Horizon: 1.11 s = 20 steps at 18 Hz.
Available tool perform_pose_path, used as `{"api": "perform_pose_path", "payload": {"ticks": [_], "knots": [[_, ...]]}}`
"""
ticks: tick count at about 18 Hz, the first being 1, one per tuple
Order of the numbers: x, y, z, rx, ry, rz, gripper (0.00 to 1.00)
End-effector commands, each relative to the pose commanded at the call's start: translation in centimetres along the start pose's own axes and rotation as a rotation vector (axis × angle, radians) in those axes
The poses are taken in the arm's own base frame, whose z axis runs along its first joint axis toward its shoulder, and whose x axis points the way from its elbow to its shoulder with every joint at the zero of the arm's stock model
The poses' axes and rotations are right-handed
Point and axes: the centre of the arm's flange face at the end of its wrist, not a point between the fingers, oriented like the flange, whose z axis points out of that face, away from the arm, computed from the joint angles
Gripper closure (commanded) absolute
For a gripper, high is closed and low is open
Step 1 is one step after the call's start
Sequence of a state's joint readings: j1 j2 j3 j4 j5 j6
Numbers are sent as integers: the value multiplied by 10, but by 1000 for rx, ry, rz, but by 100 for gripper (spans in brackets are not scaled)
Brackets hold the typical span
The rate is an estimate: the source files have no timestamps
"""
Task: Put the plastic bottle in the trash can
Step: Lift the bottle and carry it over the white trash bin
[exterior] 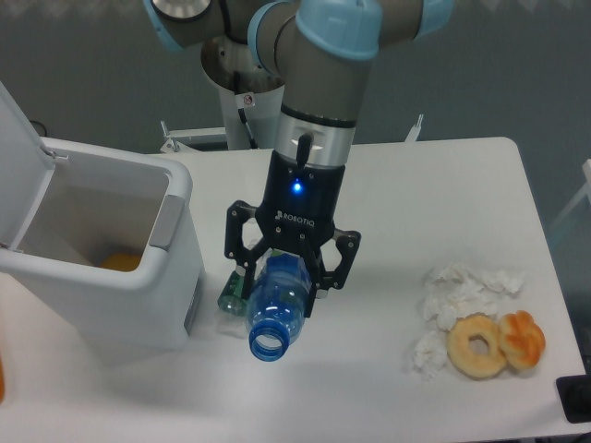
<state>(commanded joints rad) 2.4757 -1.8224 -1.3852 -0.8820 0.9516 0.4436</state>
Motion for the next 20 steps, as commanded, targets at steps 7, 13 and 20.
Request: {"api": "perform_pose_path", "payload": {"ticks": [7,13,20], "knots": [[37,18,-37,65,127,-112,26],[74,22,-43,83,221,-134,26],[125,26,-19,38,297,-112,25]]}}
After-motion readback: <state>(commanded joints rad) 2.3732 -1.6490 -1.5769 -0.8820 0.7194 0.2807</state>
